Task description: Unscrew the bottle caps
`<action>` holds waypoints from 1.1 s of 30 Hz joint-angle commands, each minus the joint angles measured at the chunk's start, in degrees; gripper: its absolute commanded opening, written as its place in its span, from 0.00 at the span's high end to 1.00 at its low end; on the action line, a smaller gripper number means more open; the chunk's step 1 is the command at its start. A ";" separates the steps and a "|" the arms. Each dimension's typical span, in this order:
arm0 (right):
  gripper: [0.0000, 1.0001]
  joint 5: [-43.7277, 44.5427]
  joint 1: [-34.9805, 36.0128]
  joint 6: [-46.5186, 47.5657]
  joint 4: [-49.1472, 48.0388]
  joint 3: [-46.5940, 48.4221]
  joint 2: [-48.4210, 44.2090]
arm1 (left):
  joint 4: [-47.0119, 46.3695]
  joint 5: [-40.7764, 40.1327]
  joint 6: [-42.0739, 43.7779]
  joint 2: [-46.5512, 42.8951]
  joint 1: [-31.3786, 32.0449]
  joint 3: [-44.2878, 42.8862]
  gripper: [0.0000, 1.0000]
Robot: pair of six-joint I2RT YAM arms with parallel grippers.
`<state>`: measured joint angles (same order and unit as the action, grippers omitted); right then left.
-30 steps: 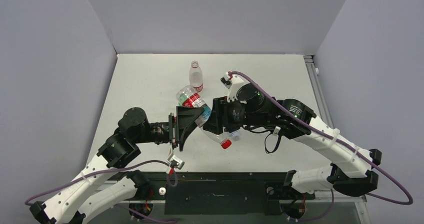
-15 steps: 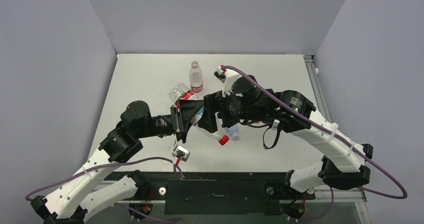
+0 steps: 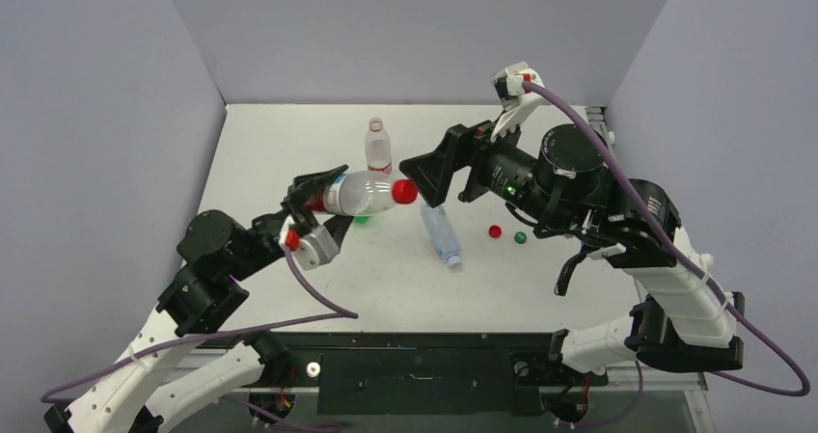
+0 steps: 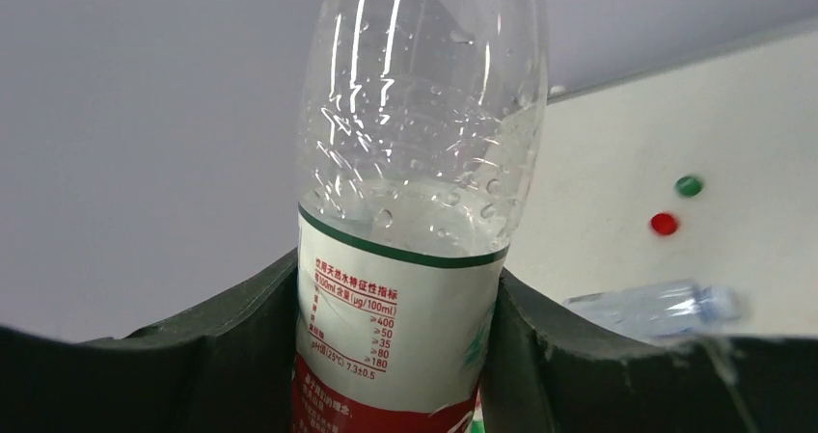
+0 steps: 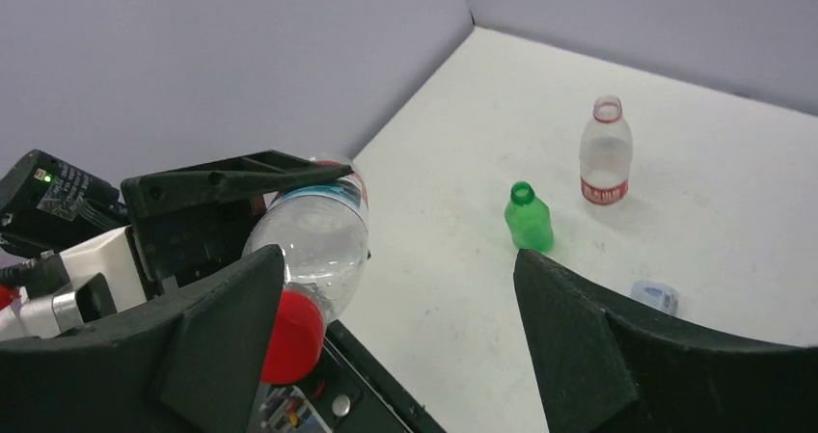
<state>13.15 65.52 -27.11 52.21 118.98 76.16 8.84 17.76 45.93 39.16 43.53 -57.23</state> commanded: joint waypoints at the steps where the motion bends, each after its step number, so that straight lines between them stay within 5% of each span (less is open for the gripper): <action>1: 0.16 4.87 3.58 5.32 -11.76 -0.07 1.00 | 1.02 -6.44 -27.27 -0.38 0.26 -4.47 0.60; 6: 0.16 6.24 7.11 8.72 -12.85 5.30 5.41 | 1.85 -5.53 -37.29 0.27 0.30 -5.41 0.59; 14: 0.21 6.27 8.37 8.43 -16.43 3.61 6.05 | -0.32 -5.10 -41.09 0.87 0.29 -4.56 0.59; 18: 0.43 7.17 8.35 8.44 -17.45 1.76 5.69 | -0.65 -4.38 -42.40 1.84 0.28 -5.61 0.59; 24: 1.00 6.25 8.40 10.39 -18.75 1.54 5.50 | -1.40 -0.15 -45.24 3.40 0.25 -6.46 0.60; 33: 1.00 -1.99 8.10 17.78 -22.10 1.24 3.51 | -3.02 8.92 -54.02 6.23 0.16 -9.93 0.70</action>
<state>17.91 73.49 -14.11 34.54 120.16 81.28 8.93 19.25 -2.42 44.25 43.51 -63.44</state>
